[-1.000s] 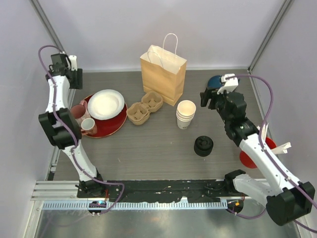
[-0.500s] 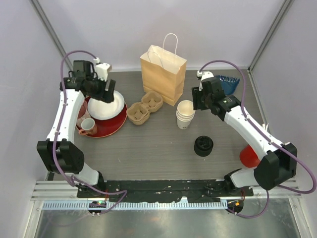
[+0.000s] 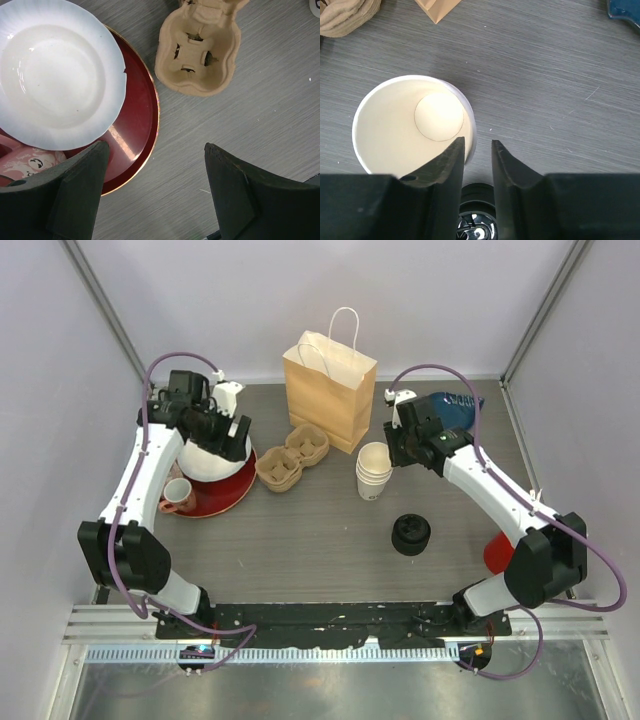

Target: Pack the takeout coffee

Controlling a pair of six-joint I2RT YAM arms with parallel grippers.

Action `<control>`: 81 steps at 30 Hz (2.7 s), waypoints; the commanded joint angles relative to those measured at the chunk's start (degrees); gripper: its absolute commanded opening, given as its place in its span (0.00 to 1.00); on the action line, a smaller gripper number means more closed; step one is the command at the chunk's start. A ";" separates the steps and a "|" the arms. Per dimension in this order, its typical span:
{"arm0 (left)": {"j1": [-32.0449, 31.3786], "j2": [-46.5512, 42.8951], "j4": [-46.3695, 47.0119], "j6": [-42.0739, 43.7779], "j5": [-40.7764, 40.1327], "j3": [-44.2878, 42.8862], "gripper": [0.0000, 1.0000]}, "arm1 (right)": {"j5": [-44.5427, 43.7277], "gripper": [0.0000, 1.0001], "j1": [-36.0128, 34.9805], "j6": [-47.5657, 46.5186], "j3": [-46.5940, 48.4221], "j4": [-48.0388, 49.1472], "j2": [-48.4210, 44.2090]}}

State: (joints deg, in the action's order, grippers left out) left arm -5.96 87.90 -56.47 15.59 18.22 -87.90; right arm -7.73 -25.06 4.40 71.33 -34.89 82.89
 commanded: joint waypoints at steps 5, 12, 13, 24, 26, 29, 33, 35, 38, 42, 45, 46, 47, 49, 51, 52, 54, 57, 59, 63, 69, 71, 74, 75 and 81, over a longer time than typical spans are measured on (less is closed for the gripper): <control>-0.90 -1.68 0.31 1.63 1.03 -0.17 0.81 | -1.15 0.08 -0.25 -0.89 3.64 0.18 -0.62; -1.07 -1.50 -0.66 3.04 0.86 -0.52 0.81 | -1.06 0.01 -0.25 -1.06 5.04 -1.14 -1.77; -1.08 -1.41 -0.84 3.12 0.85 -0.61 0.81 | -0.98 0.01 -0.25 -1.15 5.48 -1.58 -1.77; -2.92 -0.89 -1.89 3.39 1.56 -1.22 0.81 | 12.37 0.01 -0.25 -1.24 6.19 -1.49 -1.95; -3.97 -0.89 -2.07 3.48 1.30 -1.14 0.81 | 12.39 0.01 -0.25 -0.45 6.89 -1.40 -2.03; -4.76 -0.80 -2.07 3.48 1.29 -1.49 0.81 | 8.53 0.01 -0.17 -0.27 8.82 -1.67 -2.82; -4.94 -0.54 -2.16 3.48 2.08 -2.19 0.81 | 4.13 0.01 -0.25 -1.15 12.51 -3.42 -3.35; -4.94 -0.53 -2.24 3.39 2.26 -2.37 0.81 | 4.30 0.01 -0.25 -1.68 14.36 -3.51 -4.05; -4.86 -0.45 -2.33 3.13 2.26 -2.72 0.81 | 7.01 0.01 -0.25 -2.64 16.90 -3.51 -5.37; -4.94 -0.80 -1.98 2.78 2.09 -2.81 0.81 | 16.32 0.01 -0.34 -4.22 19.89 -1.50 -8.35; -4.94 -0.80 -1.63 2.25 1.21 -2.81 0.82 | 24.47 0.01 -1.39 -3.88 19.90 1.04 -10.29; -4.77 -0.80 -1.45 1.99 0.86 -2.81 0.82 | 26.25 0.01 -2.09 -3.88 19.03 1.58 -10.21; -4.77 -0.80 -1.02 1.46 -0.02 -2.81 0.82 | 27.66 0.01 -3.58 -3.88 18.33 2.02 -10.21; -4.77 -0.97 -0.49 0.93 -1.25 -2.72 0.82 | 27.25 0.01 -9.46 -4.23 16.31 2.20 -8.20; -4.68 -1.15 0.39 0.67 -3.01 -2.28 0.82 | 22.27 0.01 -16.55 -5.89 15.68 0.28 -3.56; -4.68 -1.67 1.44 0.75 -3.53 -1.93 0.82 | 20.05 0.01 -18.69 -6.77 15.68 -0.34 -1.79; -4.15 -2.29 2.76 0.58 -5.20 -0.79 0.82 | 16.53 0.01 -22.03 -7.21 15.94 -1.14 3.04; -3.10 -3.26 3.99 0.23 -6.17 -0.26 0.83 | 18.01 0.01 -23.89 -6.43 14.02 2.79 6.05; -2.48 -3.43 3.82 0.14 -5.91 -0.08 0.83 | 17.14 0.01 -23.90 -5.64 12.70 5.18 8.42; -1.78 -3.61 3.91 0.31 -5.39 1.32 0.84 | 15.02 0.01 -23.98 -4.76 12.69 6.15 13.78; -1.60 -3.96 4.52 1.63 -5.12 2.99 0.84 | 12.91 0.01 -24.60 -4.58 12.78 7.03 17.74; -1.69 -3.96 4.61 1.98 -4.86 3.08 0.84 | 12.91 0.18 -24.69 -3.44 12.78 7.12 17.74; -1.69 -3.88 4.52 2.16 -4.42 3.00 0.84 | 13.09 0.48 -24.69 -3.70 13.31 6.42 17.22; -1.69 -3.70 4.52 2.25 -4.33 2.91 0.84 | 12.13 0.52 -24.69 -3.70 13.92 5.63 16.69; -1.60 -3.70 3.91 2.77 -3.63 3.17 0.84 | 1.51 0.68 -24.51 -4.23 17.96 0.89 10.46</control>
State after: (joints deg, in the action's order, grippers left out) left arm -7.79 85.80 -53.60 17.10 13.21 -84.79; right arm 2.50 -49.41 0.36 84.12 -32.16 100.66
